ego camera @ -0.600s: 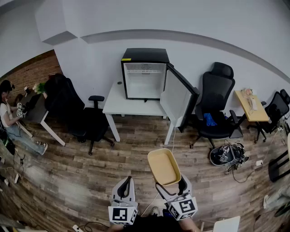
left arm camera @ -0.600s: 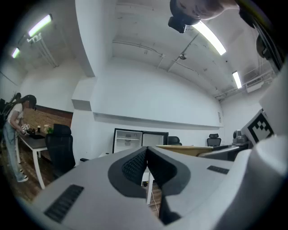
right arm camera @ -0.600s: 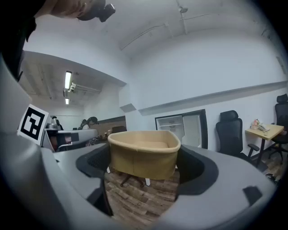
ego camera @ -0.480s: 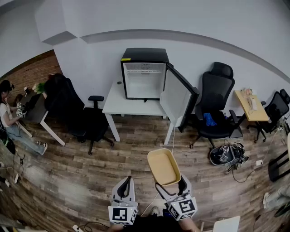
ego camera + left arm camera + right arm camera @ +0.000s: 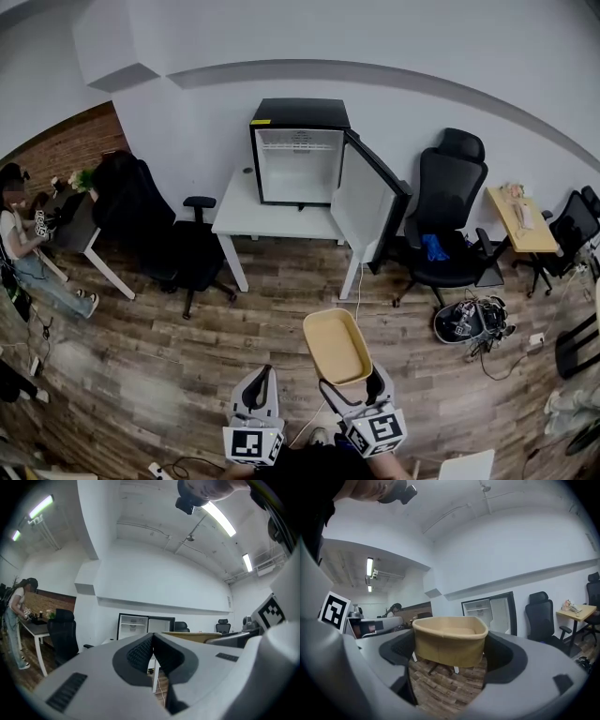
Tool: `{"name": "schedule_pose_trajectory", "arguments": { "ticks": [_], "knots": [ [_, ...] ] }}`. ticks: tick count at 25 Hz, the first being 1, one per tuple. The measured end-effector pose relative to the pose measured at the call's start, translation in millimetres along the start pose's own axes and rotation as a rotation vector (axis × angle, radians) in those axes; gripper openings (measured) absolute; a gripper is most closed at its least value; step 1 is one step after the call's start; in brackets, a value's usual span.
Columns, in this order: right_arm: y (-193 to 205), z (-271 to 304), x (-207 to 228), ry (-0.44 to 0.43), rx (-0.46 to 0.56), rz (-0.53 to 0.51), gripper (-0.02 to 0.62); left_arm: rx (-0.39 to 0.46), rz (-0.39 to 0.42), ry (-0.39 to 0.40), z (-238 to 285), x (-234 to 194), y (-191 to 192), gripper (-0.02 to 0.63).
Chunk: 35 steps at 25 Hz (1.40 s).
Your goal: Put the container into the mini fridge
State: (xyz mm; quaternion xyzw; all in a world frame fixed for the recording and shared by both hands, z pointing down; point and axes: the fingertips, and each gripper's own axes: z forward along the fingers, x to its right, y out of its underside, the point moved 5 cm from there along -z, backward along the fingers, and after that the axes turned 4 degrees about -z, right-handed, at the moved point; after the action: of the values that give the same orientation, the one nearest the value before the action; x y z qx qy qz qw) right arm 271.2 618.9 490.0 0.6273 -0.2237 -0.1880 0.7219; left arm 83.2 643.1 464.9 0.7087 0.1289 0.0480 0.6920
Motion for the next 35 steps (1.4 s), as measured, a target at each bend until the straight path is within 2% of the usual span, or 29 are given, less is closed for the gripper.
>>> {"name": "schedule_pose_trajectory", "arguments": {
  "ticks": [11, 17, 23, 35],
  "knots": [
    [1, 3, 36, -0.060, 0.001, -0.022, 0.466, -0.004, -0.006, -0.052, 23, 29, 7, 0.008],
    [0, 30, 58, -0.083, -0.004, -0.017, 0.466, -0.010, 0.001, -0.090, 44, 26, 6, 0.008],
    [-4, 90, 72, -0.084, -0.006, -0.019, 0.466, -0.015, -0.004, -0.096, 97, -11, 13, 0.008],
    [-41, 266, 90, -0.007, 0.003, -0.054, 0.466, 0.015, -0.025, -0.002, 243, -132, -4, 0.008]
  ]
}}
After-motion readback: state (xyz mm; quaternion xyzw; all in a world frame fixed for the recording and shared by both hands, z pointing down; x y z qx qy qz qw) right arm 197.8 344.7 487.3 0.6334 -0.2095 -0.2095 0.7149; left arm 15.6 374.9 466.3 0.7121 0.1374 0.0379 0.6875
